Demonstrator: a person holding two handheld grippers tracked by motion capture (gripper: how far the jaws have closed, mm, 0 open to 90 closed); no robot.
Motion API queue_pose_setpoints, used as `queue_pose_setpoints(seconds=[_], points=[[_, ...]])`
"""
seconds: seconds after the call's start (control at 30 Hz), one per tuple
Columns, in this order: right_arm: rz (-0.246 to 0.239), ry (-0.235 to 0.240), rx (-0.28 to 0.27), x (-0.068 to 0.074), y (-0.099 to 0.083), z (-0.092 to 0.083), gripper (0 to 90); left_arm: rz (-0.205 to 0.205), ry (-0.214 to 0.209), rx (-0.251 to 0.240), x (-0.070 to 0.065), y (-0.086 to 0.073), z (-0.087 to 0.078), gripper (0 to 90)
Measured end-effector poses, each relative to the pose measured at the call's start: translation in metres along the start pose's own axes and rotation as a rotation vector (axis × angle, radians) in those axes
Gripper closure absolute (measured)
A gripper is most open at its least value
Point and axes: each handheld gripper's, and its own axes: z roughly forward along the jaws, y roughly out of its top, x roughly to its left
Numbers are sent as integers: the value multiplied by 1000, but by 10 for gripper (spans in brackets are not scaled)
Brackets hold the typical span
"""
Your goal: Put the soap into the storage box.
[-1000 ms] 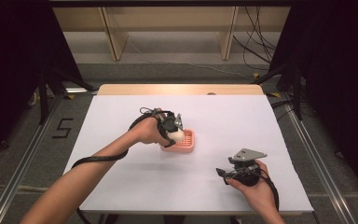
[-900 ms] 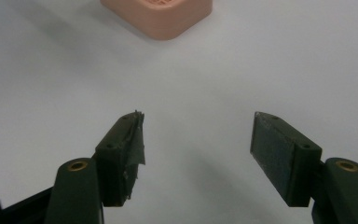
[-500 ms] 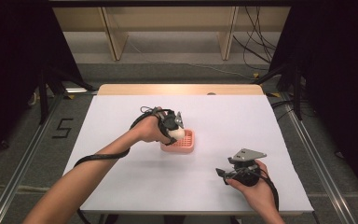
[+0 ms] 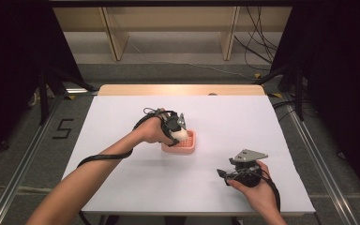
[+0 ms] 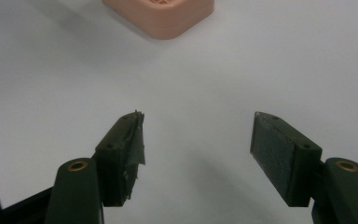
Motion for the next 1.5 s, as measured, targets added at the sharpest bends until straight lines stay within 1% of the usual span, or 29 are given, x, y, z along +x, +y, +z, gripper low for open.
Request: queue_pose_setpoints(seconds=[0.2,0.27,0.3,0.33,0.4,0.57,0.63,0.73,0.77,0.8,0.87,0.9,0.97,1.0,1.03,1.13,1.17,1.2,1.23,1.27,1.3,1.33,1.43,1.47,1.5], points=[[-4,4,11,0,0,0,355,-5,-5,5,1,0,3,497],[-4,4,11,0,0,0,355,0,-5,3,0,0,4,497],[-4,4,11,0,0,0,355,10,-5,5,1,1,4,497],[-5,4,12,0,0,-1,355,7,-5,3,1,1,4,497],[-24,2,6,-2,1,0,355,6,-7,5,1,1,5,497],[-22,-5,-1,-2,0,0,355,3,-12,5,1,2,8,497],[-12,-1,4,-1,0,-1,355,3,-11,9,2,2,9,497],[-32,2,3,-3,1,0,355,-3,-7,9,3,2,10,496],[-26,2,1,-2,0,0,355,-9,-6,10,3,1,11,496],[0,0,0,0,0,0,355,-10,-4,10,3,1,11,496],[-2,0,1,0,0,0,355,-12,-5,11,4,1,12,496],[-2,0,2,0,0,0,355,-23,-7,11,4,1,12,495],[-16,2,11,-2,1,-1,355,-26,-10,16,4,1,12,495],[-14,2,12,-2,0,-1,355,-29,-8,14,4,1,13,495],[-14,1,11,-2,1,-1,355,-22,-6,16,4,1,13,494],[-13,-3,3,-1,0,0,355,-47,-13,15,4,1,16,491],[-13,-3,3,-1,0,-1,355,-44,-15,20,5,1,17,490],[-15,0,10,-2,0,-1,355,-50,-17,24,4,1,18,488],[-24,-5,3,-3,0,-1,355,-41,-18,27,4,1,19,486],[-19,-4,3,-2,0,-1,355,-48,-18,29,4,1,20,481],[-20,-4,2,-2,0,-1,355,-44,-18,23,5,1,21,479],[-23,-5,2,-3,0,-1,355,-57,-23,22,4,1,20,479],[-21,-1,6,-3,1,-1,355,-61,-29,14,5,2,19,469],[-19,-1,7,-3,1,-1,355,-72,-31,11,5,3,17,461],[-20,-1,6,-3,1,-1,355,-72,-31,11,5,3,17,457]])
